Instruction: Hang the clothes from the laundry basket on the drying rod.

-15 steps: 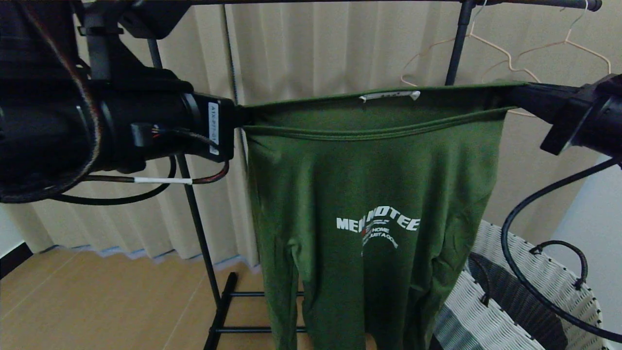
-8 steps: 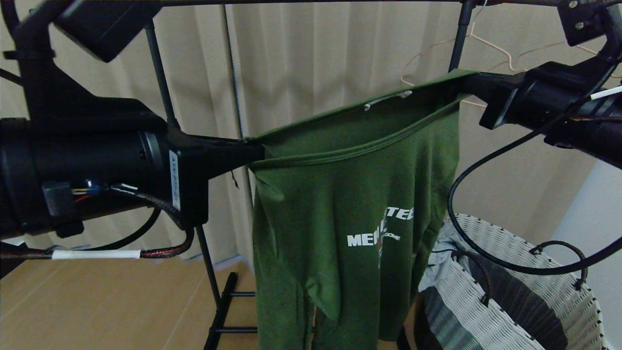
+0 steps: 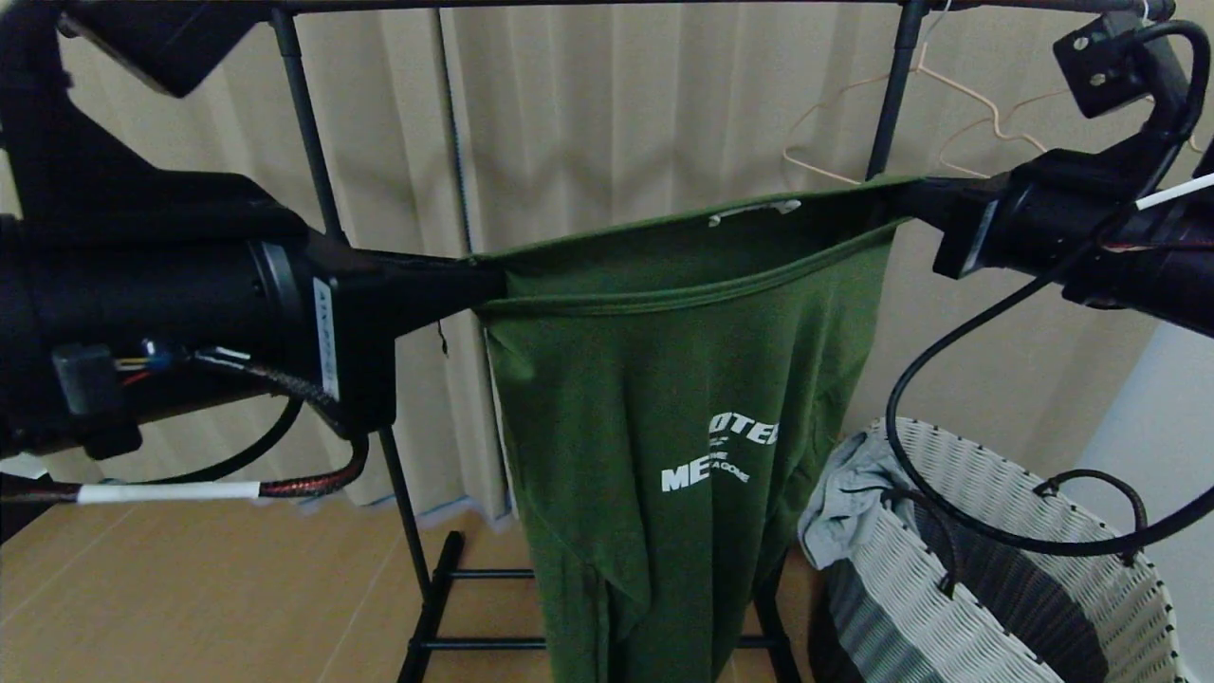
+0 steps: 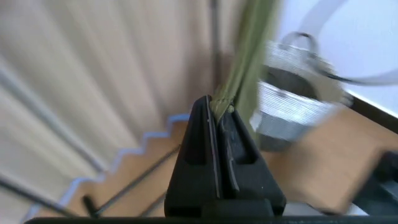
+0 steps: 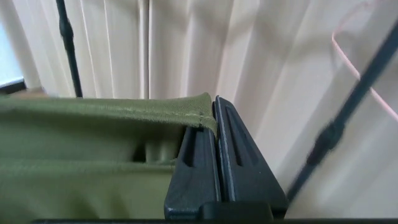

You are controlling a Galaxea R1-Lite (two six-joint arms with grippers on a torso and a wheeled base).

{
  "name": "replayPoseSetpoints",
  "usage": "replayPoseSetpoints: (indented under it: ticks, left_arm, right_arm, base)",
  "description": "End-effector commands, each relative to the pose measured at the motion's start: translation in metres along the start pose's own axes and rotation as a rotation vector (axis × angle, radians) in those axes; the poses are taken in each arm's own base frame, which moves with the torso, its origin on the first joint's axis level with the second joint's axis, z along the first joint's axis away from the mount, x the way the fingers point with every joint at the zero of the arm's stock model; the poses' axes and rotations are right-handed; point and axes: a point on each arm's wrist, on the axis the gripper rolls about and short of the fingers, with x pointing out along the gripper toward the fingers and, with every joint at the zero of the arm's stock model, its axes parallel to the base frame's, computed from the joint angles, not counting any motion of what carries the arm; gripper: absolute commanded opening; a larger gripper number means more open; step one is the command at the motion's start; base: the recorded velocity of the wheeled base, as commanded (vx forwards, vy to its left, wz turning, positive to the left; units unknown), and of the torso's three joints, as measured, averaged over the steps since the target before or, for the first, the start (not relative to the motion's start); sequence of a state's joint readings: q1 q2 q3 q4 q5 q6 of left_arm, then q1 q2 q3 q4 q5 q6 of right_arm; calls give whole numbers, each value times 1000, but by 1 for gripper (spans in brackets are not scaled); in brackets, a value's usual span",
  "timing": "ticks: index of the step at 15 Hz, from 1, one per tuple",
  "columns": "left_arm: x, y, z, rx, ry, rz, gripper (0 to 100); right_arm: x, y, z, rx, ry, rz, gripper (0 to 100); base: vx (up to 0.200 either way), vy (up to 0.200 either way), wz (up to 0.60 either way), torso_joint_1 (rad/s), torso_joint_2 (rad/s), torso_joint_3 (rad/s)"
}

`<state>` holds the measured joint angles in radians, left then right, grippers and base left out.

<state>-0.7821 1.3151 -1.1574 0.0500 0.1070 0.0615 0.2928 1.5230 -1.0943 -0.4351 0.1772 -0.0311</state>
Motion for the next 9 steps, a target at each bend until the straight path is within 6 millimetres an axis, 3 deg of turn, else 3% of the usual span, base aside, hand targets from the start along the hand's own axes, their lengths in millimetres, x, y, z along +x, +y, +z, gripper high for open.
replayPoseSetpoints:
  ticks: [1,5,9]
  left_arm:
    - [16,8,2,0,12,78,0]
    - [49,13,30,-24,-105,237,0]
    - [54,11,14,-14,-52,235,0]
  right_arm:
    - [-28,2,20,-9,-42,-11,0]
    - [-63,9,31,-6,-24,-6,0]
    - [-72,12,9,9,64,0,0]
  base:
    - [0,0,0,0,0,0]
    - [0,0,0,0,0,0]
    - [0,0,0,0,0,0]
